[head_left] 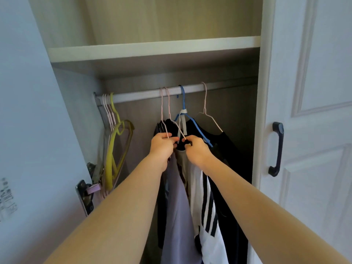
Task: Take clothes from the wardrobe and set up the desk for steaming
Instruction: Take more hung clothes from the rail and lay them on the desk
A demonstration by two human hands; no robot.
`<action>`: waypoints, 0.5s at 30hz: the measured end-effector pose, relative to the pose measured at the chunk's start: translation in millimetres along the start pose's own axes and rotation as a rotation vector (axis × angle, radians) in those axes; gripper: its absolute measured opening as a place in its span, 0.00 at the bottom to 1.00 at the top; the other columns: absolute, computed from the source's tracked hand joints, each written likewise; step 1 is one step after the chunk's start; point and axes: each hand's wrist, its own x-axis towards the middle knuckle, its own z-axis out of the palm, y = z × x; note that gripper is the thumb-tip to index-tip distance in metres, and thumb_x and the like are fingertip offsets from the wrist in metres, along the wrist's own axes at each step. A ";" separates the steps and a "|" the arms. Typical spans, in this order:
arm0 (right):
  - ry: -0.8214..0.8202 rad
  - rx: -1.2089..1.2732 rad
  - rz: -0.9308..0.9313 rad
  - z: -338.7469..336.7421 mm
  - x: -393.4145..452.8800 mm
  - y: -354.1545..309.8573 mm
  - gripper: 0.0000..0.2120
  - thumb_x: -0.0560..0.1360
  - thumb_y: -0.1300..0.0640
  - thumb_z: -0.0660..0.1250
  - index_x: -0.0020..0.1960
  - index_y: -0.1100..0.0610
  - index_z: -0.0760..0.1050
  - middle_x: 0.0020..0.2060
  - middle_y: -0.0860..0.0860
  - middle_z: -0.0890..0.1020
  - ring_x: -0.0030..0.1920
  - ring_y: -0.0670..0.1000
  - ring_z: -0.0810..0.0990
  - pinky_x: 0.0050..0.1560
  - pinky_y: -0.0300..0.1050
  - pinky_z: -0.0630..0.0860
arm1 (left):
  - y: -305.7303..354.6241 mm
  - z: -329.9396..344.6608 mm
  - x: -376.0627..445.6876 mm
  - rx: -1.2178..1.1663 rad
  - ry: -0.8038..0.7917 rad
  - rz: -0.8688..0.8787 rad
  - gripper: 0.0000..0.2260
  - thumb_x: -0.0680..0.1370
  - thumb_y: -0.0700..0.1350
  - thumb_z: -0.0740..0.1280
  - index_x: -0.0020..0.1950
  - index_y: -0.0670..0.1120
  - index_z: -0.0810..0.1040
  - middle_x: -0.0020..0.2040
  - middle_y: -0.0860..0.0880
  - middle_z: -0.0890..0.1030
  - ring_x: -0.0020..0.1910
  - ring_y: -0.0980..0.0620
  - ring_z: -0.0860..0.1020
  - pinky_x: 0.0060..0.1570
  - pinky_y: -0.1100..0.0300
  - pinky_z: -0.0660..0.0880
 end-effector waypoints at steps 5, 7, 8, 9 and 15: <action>0.016 0.192 0.043 -0.6 -4.0 2.7 0.13 0.80 0.65 0.55 0.60 0.58 0.74 0.36 0.50 0.74 0.29 0.45 0.68 0.22 0.30 0.64 | -3.7 -3.8 -0.4 -0.117 -0.068 -0.007 0.09 0.79 0.37 0.64 0.58 0.45 0.75 0.53 0.47 0.81 0.51 0.49 0.79 0.54 0.51 0.75; 0.022 0.229 0.043 -4.6 -7.5 -0.1 0.13 0.81 0.66 0.54 0.60 0.60 0.74 0.33 0.51 0.72 0.27 0.46 0.66 0.20 0.29 0.62 | -5.6 -5.2 -2.0 -0.137 -0.051 -0.006 0.08 0.78 0.38 0.66 0.55 0.47 0.76 0.51 0.47 0.81 0.49 0.50 0.78 0.45 0.56 0.75; 0.025 0.243 0.039 -6.4 -8.9 -2.7 0.13 0.81 0.66 0.54 0.60 0.61 0.74 0.33 0.51 0.72 0.27 0.46 0.65 0.20 0.29 0.62 | -4.9 -6.4 -2.5 -0.149 -0.038 -0.011 0.07 0.78 0.39 0.67 0.54 0.48 0.76 0.51 0.46 0.80 0.47 0.50 0.78 0.41 0.58 0.74; 0.028 0.255 0.031 -8.0 -10.2 -5.9 0.13 0.81 0.66 0.54 0.60 0.62 0.74 0.33 0.51 0.72 0.28 0.46 0.65 0.20 0.28 0.62 | -2.9 -7.8 -2.5 -0.166 -0.028 -0.015 0.07 0.78 0.39 0.67 0.54 0.48 0.76 0.50 0.46 0.80 0.46 0.51 0.78 0.39 0.59 0.74; 0.078 0.285 -0.011 -19.4 -14.7 -28.9 0.14 0.80 0.68 0.53 0.59 0.64 0.75 0.41 0.52 0.74 0.31 0.45 0.67 0.22 0.25 0.63 | 18.2 -13.4 -9.3 -0.183 -0.006 0.032 0.07 0.78 0.38 0.66 0.53 0.48 0.77 0.46 0.48 0.79 0.42 0.52 0.77 0.38 0.60 0.74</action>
